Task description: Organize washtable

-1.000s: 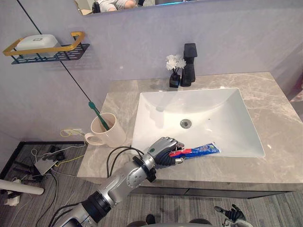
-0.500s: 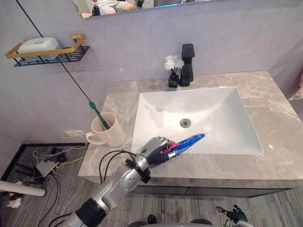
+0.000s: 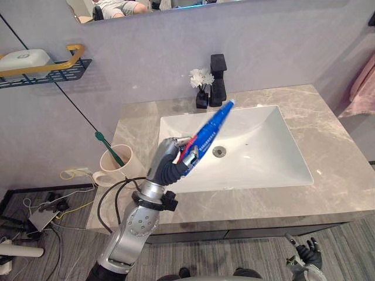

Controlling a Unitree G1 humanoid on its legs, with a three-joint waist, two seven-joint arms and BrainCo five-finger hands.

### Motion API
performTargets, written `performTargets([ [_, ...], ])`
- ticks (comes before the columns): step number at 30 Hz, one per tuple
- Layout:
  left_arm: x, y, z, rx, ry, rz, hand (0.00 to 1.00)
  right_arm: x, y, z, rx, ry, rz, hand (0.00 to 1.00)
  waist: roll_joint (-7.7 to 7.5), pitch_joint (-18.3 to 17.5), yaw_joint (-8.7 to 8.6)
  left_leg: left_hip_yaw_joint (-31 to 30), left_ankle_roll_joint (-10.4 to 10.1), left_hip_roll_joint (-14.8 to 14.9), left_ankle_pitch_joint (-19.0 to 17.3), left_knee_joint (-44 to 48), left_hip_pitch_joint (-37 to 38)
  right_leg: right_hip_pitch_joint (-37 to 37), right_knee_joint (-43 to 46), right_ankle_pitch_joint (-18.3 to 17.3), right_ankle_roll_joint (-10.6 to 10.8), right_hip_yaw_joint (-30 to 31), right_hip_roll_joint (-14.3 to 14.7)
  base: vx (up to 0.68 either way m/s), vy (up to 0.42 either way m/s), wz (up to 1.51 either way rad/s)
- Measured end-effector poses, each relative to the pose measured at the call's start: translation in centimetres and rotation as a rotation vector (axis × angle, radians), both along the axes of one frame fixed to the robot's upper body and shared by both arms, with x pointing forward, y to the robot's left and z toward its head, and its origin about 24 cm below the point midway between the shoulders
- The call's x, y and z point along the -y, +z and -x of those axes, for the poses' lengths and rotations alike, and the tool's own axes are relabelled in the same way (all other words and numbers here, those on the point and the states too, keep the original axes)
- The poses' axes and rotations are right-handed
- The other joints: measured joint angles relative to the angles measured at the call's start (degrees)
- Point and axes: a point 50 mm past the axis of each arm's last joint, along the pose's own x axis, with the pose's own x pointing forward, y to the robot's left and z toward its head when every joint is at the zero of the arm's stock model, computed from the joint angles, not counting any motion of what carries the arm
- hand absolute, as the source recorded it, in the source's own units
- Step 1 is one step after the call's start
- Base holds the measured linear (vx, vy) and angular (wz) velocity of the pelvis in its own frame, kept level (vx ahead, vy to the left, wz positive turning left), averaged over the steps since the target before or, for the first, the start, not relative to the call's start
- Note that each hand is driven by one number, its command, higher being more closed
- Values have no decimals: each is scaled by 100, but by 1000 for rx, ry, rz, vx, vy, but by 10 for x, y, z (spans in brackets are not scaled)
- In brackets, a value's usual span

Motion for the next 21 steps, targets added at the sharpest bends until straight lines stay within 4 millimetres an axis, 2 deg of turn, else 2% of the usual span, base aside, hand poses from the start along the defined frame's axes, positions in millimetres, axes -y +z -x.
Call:
performTargets([
  [3,-6,-3,2,-21,34,46,100,5,11,-1,66,-34,12,0,3,-86,9,76,6,1,-4,-2,9,-33,-10,26,14,87,3,-51,0,-16],
  [10,-16,0,5,-8,91,121,100,38,66,-3,301,-187,174,0,-18,-214,3,126,10,1,-4,-7,-13,-92,-21,68,30,160,11,-23,-2,-5],
  [13,-17,0,5,-10,90,133,100,45,80,-3,348,-219,212,0,-53,-262,8,125,10,2,-4,-8,-13,-90,-20,70,32,160,13,0,0,0],
  [21,-19,0,5,-18,82,161,100,55,149,-14,593,-210,426,0,-91,-283,1,120,12,0,-6,1,-27,-99,-20,89,54,169,11,-12,-6,0],
])
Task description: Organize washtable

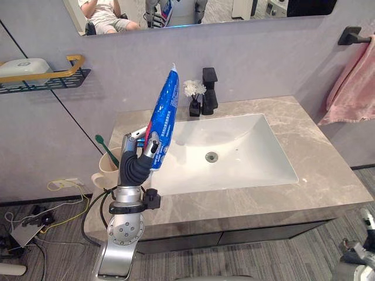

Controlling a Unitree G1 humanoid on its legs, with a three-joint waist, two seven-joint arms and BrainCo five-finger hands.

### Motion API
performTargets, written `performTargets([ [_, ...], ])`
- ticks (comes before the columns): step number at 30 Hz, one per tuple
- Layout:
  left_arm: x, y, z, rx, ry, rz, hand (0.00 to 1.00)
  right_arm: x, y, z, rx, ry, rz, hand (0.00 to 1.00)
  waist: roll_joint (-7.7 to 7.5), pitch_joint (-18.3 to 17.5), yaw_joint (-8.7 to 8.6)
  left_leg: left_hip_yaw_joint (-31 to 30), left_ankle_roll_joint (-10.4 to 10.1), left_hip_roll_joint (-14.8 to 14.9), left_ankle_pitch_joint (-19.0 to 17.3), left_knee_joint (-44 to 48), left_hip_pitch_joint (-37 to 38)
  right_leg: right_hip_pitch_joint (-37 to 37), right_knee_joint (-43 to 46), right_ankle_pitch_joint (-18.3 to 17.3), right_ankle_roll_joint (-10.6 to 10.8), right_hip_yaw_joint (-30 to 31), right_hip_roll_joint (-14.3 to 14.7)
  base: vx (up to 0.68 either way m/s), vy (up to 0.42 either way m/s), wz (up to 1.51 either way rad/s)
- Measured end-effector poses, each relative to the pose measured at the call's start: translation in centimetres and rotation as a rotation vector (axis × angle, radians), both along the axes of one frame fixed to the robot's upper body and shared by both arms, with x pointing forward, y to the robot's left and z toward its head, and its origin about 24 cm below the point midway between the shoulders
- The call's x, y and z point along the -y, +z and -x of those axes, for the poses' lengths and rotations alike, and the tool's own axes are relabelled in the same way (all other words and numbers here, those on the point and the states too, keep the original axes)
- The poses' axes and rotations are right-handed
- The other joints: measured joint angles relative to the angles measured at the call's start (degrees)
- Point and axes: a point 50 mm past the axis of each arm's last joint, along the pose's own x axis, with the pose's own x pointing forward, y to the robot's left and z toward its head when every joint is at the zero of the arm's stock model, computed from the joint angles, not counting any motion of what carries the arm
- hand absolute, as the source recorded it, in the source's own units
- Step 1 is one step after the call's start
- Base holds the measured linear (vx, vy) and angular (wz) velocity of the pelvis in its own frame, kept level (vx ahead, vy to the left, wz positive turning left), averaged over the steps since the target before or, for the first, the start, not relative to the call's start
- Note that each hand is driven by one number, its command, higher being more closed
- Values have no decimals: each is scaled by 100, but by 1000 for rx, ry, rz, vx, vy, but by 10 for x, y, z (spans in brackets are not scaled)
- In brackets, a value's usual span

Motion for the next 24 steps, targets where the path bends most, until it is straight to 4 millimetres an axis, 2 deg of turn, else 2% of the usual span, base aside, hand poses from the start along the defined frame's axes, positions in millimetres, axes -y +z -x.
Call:
performTargets([
  [2,0,1,1,3,-5,11,100,-3,9,-6,33,36,34,0,-2,-1,6,-2,0,0,0,4,-20,-19,0,6,10,1,0,-16,-7,-1],
  [6,1,9,5,34,-26,27,100,-26,30,-35,124,220,109,0,0,-8,24,-1,2,1,2,42,-111,-85,-27,64,33,19,2,-17,-6,-1],
  [8,3,9,5,31,-48,34,100,-48,36,-56,176,397,122,0,-2,-11,50,-13,6,1,-1,82,-146,-78,-65,121,45,6,-1,-11,-3,2],
  [10,7,9,5,27,-65,38,100,-62,37,-69,214,497,108,0,-7,-15,128,-20,14,-3,-1,117,-192,-67,-86,159,77,-10,-9,-30,-6,6],
  [13,11,8,5,16,-102,53,100,-100,36,-91,266,749,41,0,-25,-34,195,-116,36,-20,14,142,-180,15,-86,168,79,-120,-53,-55,-14,16],
  [15,14,7,6,13,-118,54,100,-118,39,-100,312,865,7,0,-34,-41,203,-134,51,-32,25,132,-185,18,-86,178,94,-135,-68,-61,-9,5],
  [20,18,7,5,12,-139,56,100,-146,43,-110,405,1052,-72,0,-65,-71,202,-222,80,-104,109,47,-189,24,-86,178,94,-239,-104,-50,-7,11],
  [24,29,6,3,6,-188,58,100,-184,53,-120,507,1272,-178,0,-75,-92,209,-286,90,-123,250,-132,-155,9,-86,188,98,-293,-123,-45,-18,8],
])
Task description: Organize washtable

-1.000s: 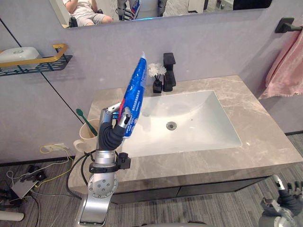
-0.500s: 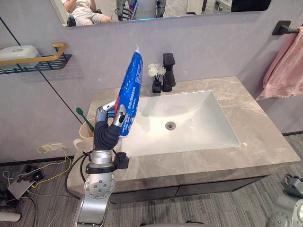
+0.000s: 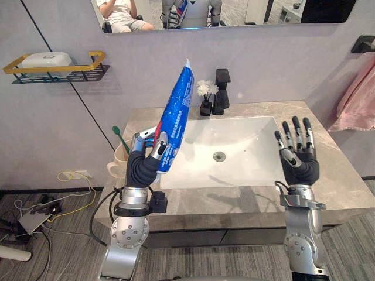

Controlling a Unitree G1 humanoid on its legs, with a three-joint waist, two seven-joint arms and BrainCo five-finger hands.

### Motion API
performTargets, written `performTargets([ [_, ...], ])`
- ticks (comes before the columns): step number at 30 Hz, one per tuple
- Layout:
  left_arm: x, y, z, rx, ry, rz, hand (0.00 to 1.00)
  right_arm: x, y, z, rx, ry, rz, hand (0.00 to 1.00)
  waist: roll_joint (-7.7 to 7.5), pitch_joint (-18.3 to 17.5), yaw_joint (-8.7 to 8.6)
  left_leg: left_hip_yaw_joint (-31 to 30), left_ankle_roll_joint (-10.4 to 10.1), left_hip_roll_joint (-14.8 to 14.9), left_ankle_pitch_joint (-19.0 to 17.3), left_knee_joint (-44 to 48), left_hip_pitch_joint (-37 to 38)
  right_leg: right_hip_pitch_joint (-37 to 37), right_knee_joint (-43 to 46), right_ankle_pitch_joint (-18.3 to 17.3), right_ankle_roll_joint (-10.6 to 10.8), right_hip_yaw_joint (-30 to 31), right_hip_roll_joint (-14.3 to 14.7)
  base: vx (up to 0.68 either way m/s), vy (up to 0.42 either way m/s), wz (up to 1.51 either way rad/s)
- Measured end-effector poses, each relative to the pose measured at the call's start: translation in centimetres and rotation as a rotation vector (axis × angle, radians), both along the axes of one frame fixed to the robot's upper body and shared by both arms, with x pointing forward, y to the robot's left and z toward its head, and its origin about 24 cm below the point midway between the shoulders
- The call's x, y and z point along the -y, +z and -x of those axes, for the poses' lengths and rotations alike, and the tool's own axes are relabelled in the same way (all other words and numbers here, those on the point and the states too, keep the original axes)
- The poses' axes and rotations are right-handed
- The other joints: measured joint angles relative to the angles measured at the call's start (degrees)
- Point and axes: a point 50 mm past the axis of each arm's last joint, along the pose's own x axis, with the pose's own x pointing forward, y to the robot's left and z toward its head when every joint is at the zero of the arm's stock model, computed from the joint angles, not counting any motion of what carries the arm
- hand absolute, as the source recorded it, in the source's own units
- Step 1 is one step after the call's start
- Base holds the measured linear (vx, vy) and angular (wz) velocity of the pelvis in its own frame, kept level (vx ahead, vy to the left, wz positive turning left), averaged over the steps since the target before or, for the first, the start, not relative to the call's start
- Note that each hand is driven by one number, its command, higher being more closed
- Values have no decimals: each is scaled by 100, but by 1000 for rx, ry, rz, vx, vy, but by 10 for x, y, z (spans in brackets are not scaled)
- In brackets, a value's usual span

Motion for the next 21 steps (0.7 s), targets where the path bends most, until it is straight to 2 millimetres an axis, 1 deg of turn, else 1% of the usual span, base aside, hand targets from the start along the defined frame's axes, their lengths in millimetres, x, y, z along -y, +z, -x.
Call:
performTargets([
  [2,7,-2,-3,-8,-32,-4,100,-23,7,-4,34,133,-36,0,-12,-17,55,-27,-6,-4,91,-140,56,6,1,2,-1,-29,0,-43,-20,7],
  [3,9,-2,-5,-9,-39,-6,100,-28,8,-4,39,156,-45,0,-18,-22,69,-49,-3,-7,120,-179,62,5,1,2,-1,-57,0,-42,-25,15],
  [4,11,-3,-7,-12,-49,-10,100,-36,10,-5,46,201,-61,0,-29,-28,107,-77,-3,-17,171,-243,69,1,0,4,-4,-100,1,-47,-29,14],
  [6,14,-4,-11,-22,-55,-16,100,-50,11,-7,43,284,-84,0,-42,-37,125,-104,-7,-19,260,-381,125,2,0,5,-6,-130,2,-30,-19,10],
  [9,14,-8,-13,-42,-52,-21,100,-67,12,-5,34,381,-120,0,-48,-41,132,-120,2,-33,277,-394,128,4,1,9,-11,-141,-7,-32,-15,3],
  [12,20,-12,-15,-59,-72,-26,100,-79,13,-3,27,454,-152,0,-52,-69,130,-140,13,-48,360,-504,168,2,1,9,-11,-160,-18,-16,-9,3],
  [15,25,-13,-16,-67,-92,-31,100,-89,11,-4,8,500,-156,0,-60,-99,122,-144,18,-67,364,-504,171,0,2,9,-11,-162,-34,-33,-9,2],
  [19,26,-9,-17,-51,-97,-31,100,-94,11,-2,0,523,-165,0,-62,-125,116,-165,21,-73,369,-505,182,-4,1,9,-12,-184,-39,-28,-11,2],
  [21,26,-12,-18,-63,-96,-35,100,-97,12,-3,0,540,-171,0,-62,-131,117,-177,15,-73,383,-506,182,-3,1,9,-12,-195,-39,-42,-23,3],
])
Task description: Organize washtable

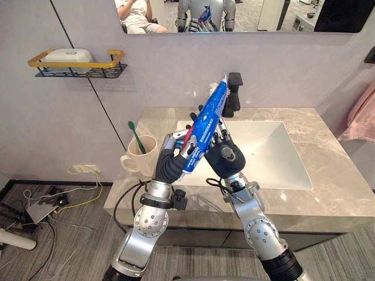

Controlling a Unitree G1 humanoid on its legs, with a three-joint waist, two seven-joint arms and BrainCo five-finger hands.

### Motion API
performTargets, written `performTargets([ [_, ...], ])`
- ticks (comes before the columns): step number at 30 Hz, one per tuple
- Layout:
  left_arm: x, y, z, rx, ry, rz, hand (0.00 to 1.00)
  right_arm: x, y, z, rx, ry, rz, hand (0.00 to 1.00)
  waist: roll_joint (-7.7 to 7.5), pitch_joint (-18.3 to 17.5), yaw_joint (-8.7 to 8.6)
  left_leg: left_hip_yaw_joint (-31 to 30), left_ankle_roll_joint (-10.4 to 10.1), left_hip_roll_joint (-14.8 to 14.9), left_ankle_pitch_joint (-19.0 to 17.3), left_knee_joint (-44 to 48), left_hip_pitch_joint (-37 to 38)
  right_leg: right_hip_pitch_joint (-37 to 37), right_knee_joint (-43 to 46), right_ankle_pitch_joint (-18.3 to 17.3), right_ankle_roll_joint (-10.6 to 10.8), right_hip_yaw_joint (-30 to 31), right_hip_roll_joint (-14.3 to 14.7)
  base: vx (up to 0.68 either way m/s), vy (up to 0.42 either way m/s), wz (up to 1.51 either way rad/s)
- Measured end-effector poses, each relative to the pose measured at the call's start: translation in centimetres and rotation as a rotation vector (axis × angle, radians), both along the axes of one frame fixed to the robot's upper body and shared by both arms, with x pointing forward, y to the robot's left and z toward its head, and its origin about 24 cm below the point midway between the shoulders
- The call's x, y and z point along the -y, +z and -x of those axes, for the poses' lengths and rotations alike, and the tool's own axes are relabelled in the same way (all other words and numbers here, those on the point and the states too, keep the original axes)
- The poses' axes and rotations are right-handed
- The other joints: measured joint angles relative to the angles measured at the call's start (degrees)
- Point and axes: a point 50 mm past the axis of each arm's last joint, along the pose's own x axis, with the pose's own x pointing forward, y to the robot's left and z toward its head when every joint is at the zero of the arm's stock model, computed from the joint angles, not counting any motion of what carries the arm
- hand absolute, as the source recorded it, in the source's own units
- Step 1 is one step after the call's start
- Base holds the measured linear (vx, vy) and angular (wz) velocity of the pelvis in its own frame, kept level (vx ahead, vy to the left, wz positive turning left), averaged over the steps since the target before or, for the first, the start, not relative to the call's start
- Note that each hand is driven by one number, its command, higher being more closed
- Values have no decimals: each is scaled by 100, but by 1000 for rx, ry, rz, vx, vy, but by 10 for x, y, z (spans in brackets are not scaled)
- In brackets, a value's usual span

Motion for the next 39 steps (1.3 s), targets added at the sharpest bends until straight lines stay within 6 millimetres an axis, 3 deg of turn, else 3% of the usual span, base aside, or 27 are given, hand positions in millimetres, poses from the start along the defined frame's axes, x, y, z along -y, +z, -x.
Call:
performTargets([
  [24,-2,-8,-2,-36,2,-31,100,8,17,-22,34,-62,9,0,-31,-59,19,-14,-3,5,63,-12,-1,1,-7,21,-21,-25,3,-11,-6,0],
  [25,-2,-8,-2,-38,2,-32,100,8,17,-22,35,-63,10,100,-31,-59,15,-13,-3,6,63,-13,-1,1,-9,22,-21,-25,4,0,0,0],
  [39,2,-17,4,-66,-51,-82,100,13,32,-32,89,-89,10,100,-38,-58,15,-4,-4,12,78,-48,-3,1,-21,45,-22,-20,8,0,0,0],
])
